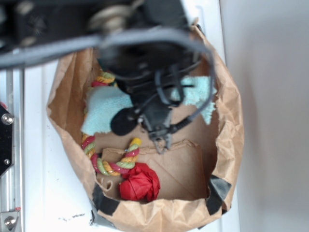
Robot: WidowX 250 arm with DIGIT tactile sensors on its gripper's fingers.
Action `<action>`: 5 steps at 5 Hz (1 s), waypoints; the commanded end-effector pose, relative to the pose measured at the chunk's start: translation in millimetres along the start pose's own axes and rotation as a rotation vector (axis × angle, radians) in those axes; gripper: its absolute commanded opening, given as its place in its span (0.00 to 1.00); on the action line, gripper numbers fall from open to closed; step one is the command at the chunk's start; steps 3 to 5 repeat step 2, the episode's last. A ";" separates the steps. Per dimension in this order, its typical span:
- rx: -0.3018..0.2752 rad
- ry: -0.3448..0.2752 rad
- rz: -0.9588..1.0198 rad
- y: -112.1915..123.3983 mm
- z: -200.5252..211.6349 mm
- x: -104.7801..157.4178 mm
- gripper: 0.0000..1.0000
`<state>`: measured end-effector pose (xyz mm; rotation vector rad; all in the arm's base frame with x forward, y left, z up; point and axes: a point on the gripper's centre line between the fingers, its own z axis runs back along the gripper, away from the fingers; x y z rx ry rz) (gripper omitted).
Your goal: Grab the blue cloth.
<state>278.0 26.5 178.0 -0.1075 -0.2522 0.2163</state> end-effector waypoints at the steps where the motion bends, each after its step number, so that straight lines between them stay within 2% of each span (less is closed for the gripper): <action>1: -0.052 0.095 -0.032 -11.0 33.4 -5.3 0.00; 2: -0.070 0.070 -0.029 -9.3 26.6 -1.0 0.00; 5: -0.070 0.070 -0.029 -9.3 26.6 -1.0 0.00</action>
